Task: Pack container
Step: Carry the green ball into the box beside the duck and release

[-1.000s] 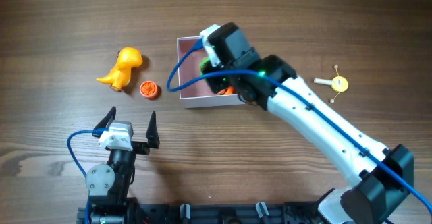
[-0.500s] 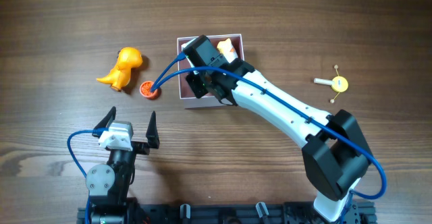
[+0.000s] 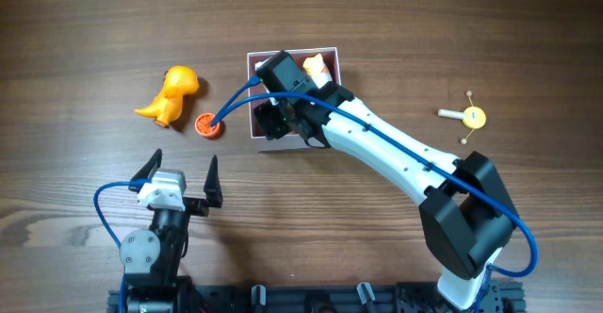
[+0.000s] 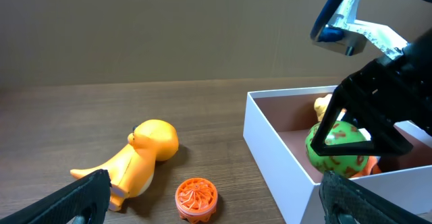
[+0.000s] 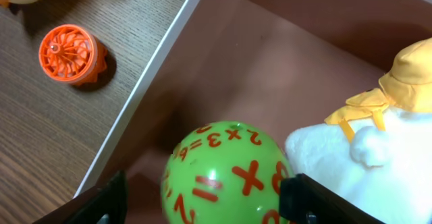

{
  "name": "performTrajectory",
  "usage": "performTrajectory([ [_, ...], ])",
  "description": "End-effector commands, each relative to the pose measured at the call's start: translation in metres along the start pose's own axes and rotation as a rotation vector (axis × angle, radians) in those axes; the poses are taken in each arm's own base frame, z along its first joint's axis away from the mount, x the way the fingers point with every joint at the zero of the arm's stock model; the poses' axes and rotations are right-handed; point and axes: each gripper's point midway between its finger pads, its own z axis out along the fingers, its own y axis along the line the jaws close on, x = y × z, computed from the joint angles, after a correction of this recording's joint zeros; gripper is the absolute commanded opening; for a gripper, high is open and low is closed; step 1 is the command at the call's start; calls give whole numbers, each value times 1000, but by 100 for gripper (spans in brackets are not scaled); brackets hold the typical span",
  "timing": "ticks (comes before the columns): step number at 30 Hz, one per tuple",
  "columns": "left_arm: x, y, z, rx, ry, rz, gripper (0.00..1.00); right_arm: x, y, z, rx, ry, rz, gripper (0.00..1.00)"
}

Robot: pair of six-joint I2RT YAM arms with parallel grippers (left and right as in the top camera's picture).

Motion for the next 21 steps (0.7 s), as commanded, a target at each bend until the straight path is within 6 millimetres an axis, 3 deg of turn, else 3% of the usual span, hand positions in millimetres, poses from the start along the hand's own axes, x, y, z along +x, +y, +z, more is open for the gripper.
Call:
performTrajectory([
  [1, 2, -4, 0, 23, -1, 20, 100, -4, 8, 1, -33, 0, 2, 81],
  [5, 2, -4, 0, 23, -1, 20, 100, -16, 9, -18, -41, -47, 4, 83],
  [11, 2, -4, 0, 23, -1, 20, 100, -28, 9, -55, -48, -107, 3, 95],
  [21, 2, -4, 0, 23, -1, 20, 100, -24, 1, -57, -7, -93, 12, 96],
])
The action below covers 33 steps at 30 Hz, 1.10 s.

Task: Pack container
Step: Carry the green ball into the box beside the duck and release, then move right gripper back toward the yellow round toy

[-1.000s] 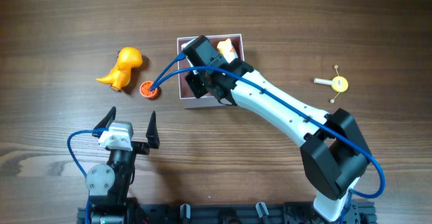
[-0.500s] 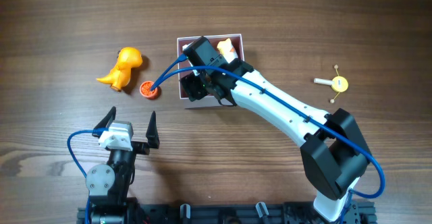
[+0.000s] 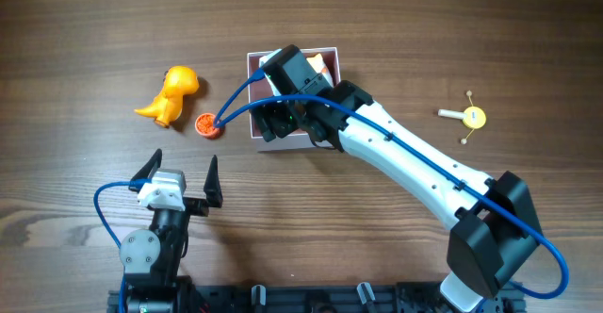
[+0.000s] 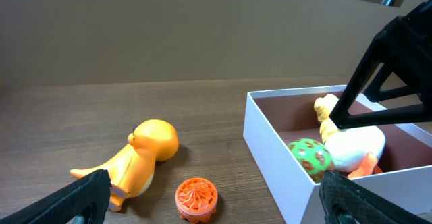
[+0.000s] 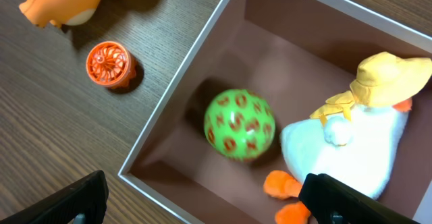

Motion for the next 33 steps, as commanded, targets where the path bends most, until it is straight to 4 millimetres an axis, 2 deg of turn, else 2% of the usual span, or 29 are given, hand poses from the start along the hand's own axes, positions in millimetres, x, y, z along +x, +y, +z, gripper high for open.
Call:
performTrajectory([
  [1, 2, -4, 0, 23, -1, 20, 100, -12, -11, -14, 75, -40, 32, 96],
  [4, 2, -4, 0, 23, -1, 20, 100, -11, -24, -25, 139, -47, 66, 96],
  [9, 2, -4, 0, 23, -1, 20, 100, -14, -22, -57, 116, -72, 50, 96],
  [11, 2, -4, 0, 23, -1, 20, 100, -16, -23, -75, 113, -96, 55, 96],
  [13, 2, -4, 0, 23, -1, 20, 100, -18, -28, -104, 113, -135, 86, 96],
  [15, 2, -4, 0, 23, -1, 20, 100, -18, -41, -124, 137, -161, 160, 96],
  [19, 2, -4, 0, 23, -1, 20, 100, -4, -89, -162, 235, -176, 311, 96],
  [21, 2, -4, 0, 23, -1, 20, 100, 6, -111, -171, 275, -159, 350, 97],
  [23, 2, -4, 0, 23, -1, 20, 100, 28, -151, -181, 381, -104, 426, 100],
  [26, 2, -4, 0, 23, -1, 20, 100, 55, -192, -190, 487, -32, 489, 100],
  [31, 2, -4, 0, 23, -1, 20, 100, 105, -262, -217, 637, 35, 727, 100],
  [33, 2, -4, 0, 23, -1, 20, 100, 121, -284, -228, 682, 45, 800, 100],
])
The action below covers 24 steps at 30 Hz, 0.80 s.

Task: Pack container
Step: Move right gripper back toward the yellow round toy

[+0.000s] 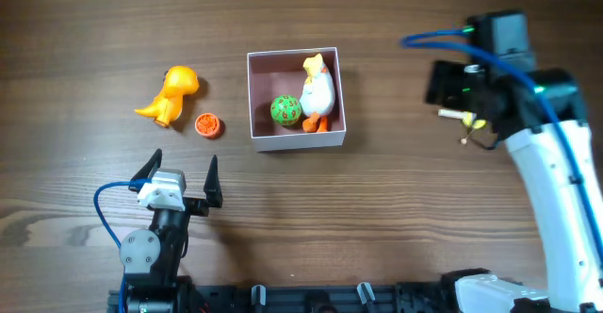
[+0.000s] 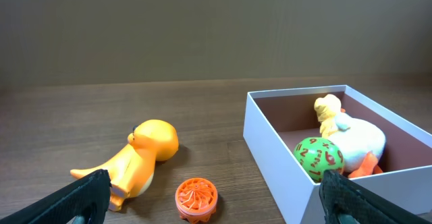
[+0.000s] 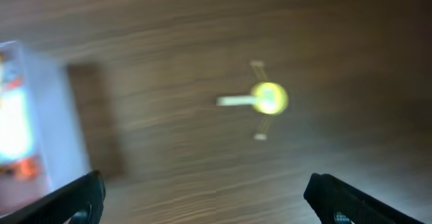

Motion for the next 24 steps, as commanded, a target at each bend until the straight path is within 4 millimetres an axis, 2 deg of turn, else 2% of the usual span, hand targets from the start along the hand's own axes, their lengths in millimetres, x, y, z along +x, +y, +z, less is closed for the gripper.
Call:
performTrajectory([
  [1, 2, -4, 0, 23, -1, 20, 100, -6, -55, 8, 112, 13, 147, 100],
  [3, 2, -4, 0, 23, -1, 20, 100, -2, -79, 20, 158, 50, 207, 100],
  [7, 2, -4, 0, 23, -1, 20, 100, 11, -98, 50, 209, 139, 249, 100],
  [10, 2, -4, 0, 23, -1, 20, 100, 17, -97, 82, 225, 199, 233, 100],
  [13, 2, -4, 0, 23, -1, 20, 100, 34, -99, 113, 283, 293, 239, 100],
  [19, 2, -4, 0, 23, -1, 20, 100, 65, -95, 155, 323, 454, 246, 100],
  [24, 2, -4, 0, 23, -1, 20, 100, 80, -93, 179, 342, 519, 244, 100],
])
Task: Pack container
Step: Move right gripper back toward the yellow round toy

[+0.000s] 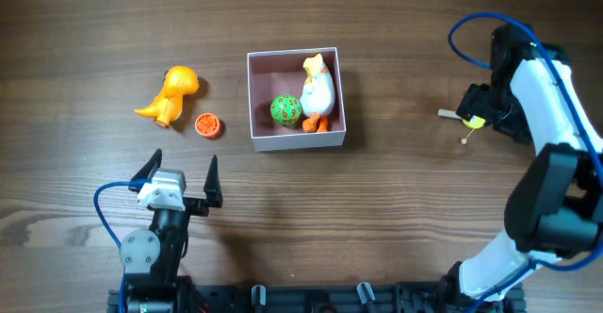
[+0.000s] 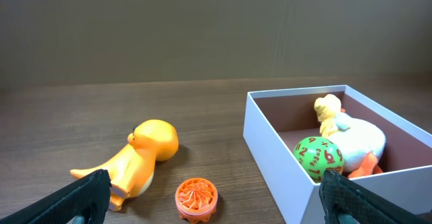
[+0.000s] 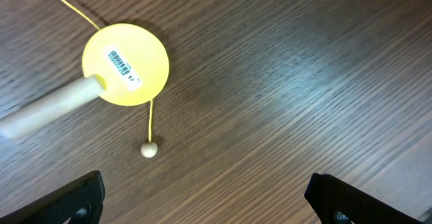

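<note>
The white box [image 1: 296, 140] stands mid-table and holds a green ball with red marks [image 1: 285, 109] and a white duck plush [image 1: 317, 89]. Left of it lie an orange dinosaur [image 1: 170, 94] and a small orange wheel [image 1: 208, 124]. A yellow drum toy [image 3: 125, 63] with a wooden handle and beads on strings lies at the far right. My right gripper [image 3: 209, 198] hovers low just beside it, open and empty. My left gripper [image 2: 209, 197] sits open near the front edge, facing the dinosaur [image 2: 138, 158], wheel [image 2: 196, 198] and box [image 2: 270, 158].
Bare wooden tabletop [image 1: 405, 200] surrounds the box. The right arm [image 1: 542, 87] reaches in from the front right and curves over the table's right side. The left arm's base [image 1: 151, 252] stands at the front left.
My right gripper was high over the right side of the table with the drum toy small below it. Now it is low, close to the drum. The left arm has not moved.
My right gripper was down in the box with the green ball between its fingers. Then it was above the box, open, with the ball lying beside the duck. Later it was high over the drum toy at the right, and now it hangs low beside it.
</note>
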{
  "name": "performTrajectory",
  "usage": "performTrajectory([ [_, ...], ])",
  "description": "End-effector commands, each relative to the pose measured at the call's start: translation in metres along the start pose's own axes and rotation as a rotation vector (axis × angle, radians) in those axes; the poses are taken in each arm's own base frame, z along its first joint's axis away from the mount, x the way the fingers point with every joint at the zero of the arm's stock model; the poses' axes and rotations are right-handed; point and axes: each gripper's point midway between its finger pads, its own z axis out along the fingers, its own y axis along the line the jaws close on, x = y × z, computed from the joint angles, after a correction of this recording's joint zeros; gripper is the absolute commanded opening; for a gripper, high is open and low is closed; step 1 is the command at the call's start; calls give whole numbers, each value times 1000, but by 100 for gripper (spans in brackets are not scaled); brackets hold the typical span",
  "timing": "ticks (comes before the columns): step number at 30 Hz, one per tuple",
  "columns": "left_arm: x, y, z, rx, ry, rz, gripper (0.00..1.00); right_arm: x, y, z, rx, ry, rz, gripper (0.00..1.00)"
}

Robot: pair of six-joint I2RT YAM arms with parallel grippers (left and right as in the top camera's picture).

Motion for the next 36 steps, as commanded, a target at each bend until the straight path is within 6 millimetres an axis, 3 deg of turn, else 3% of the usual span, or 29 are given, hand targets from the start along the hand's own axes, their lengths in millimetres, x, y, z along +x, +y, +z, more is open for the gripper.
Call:
performTrajectory([
  [1, 2, -4, 0, 23, -1, 20, 100, 1, 1, 18, 40, 32, 35, 100],
  [8, 2, -4, 0, 23, -1, 20, 100, 3, 13, 34, -6, 30, 68, 100],
  [12, 2, -4, 0, 23, -1, 20, 100, 3, 38, 41, -135, 27, 73, 100],
  [19, 2, -4, 0, 23, -1, 20, 100, 9, 85, 28, -394, 141, 307, 100],
  [29, 2, -4, 0, 23, -1, 20, 100, -10, 145, 1, -554, -7, 154, 100],
  [36, 2, -4, 0, 23, -1, 20, 100, -34, 161, -13, -629, -97, 220, 100],
])
